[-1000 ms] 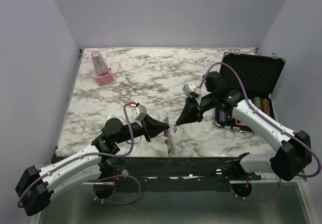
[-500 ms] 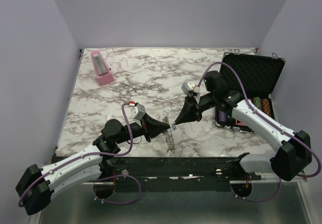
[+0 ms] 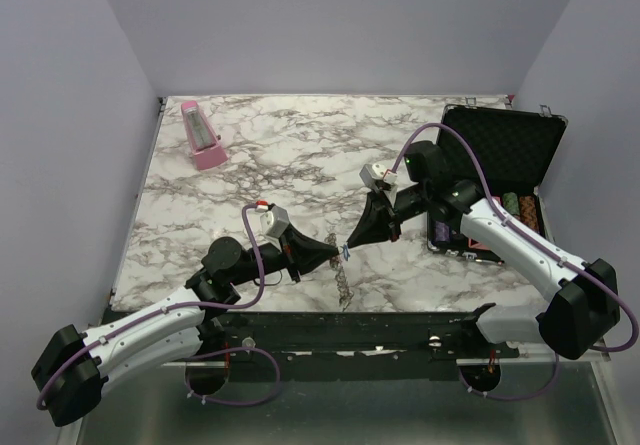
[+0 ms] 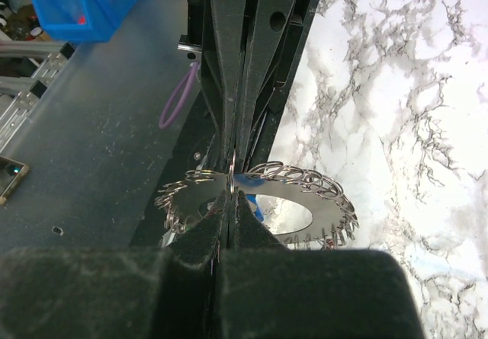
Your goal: Put the keys on the keyring
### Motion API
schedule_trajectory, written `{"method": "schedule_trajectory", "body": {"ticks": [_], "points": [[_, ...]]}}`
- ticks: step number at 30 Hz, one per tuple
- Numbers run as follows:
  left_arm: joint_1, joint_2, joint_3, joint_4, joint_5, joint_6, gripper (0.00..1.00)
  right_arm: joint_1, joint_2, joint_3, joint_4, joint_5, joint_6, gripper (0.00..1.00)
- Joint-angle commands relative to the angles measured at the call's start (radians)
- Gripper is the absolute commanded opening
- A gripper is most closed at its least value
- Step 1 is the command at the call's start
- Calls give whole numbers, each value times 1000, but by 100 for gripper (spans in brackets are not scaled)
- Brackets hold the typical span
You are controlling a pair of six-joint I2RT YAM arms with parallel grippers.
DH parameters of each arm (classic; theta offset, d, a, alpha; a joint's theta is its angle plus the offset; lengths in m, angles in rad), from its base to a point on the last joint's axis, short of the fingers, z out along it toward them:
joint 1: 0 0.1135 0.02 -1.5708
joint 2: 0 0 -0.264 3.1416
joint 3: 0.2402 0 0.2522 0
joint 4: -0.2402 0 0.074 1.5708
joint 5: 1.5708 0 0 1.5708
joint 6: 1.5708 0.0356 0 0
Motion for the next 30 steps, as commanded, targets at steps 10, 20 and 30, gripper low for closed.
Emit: {"method": "schedule_trajectory", "body": {"ticks": [10, 20, 30], "points": [[4, -20, -4, 57, -31, -15, 0, 10, 5, -16, 37, -3, 31, 0], [4, -13, -2, 60, -35, -14, 0, 14, 7, -19, 46, -3, 43, 0], [12, -69, -50, 12, -50, 38, 0, 13, 1, 13, -18, -19, -7, 0]]}}
